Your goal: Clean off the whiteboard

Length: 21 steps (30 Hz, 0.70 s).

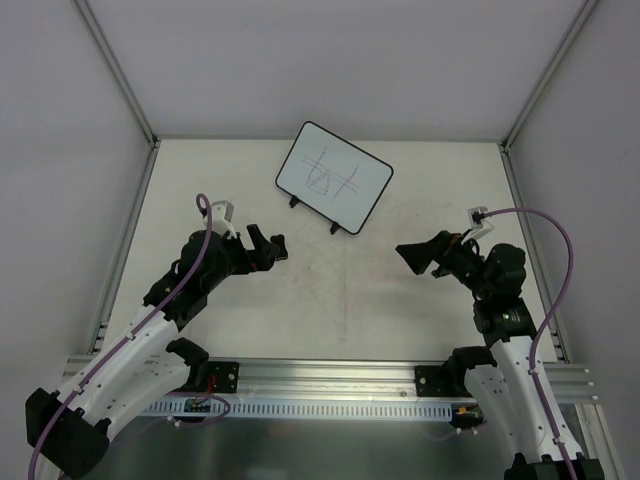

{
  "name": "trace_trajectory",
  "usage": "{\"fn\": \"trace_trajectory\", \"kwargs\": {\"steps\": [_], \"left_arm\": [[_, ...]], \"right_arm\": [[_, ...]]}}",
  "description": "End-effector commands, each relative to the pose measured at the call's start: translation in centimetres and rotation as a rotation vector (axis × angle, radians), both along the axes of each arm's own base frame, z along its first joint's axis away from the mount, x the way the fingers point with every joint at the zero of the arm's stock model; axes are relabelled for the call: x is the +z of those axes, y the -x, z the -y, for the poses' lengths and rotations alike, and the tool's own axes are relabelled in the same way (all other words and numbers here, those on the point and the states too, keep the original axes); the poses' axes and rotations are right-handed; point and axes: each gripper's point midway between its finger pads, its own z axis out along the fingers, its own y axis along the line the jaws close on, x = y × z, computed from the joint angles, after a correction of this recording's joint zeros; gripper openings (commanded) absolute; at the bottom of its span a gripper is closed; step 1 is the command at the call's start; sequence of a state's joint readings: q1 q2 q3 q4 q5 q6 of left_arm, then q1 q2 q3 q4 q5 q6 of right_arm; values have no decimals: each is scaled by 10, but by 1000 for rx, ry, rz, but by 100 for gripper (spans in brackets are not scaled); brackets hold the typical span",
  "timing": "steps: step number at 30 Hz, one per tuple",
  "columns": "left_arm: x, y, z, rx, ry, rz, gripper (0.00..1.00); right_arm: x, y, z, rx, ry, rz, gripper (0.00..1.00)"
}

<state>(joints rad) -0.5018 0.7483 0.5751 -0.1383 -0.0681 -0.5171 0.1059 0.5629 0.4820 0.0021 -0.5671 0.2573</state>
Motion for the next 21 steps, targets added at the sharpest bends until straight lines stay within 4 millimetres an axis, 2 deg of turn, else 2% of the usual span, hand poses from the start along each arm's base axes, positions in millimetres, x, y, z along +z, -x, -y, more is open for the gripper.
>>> {"fn": "trace_trajectory", "kwargs": {"steps": [1,9,16,21], "left_arm": [[18,-5,3,4,46,41,99],[17,-6,5,-1,45,23,99],[21,-3,11,-43,48,23,99],[15,-6,2,25,52,17,99]], "right_arm": [[9,-1,3,-15,2,47,99],[7,0,-1,24,12,42,99],[2,-12,0,1,11,-10,99],[10,-25,4,-42,-2,3,99]]}}
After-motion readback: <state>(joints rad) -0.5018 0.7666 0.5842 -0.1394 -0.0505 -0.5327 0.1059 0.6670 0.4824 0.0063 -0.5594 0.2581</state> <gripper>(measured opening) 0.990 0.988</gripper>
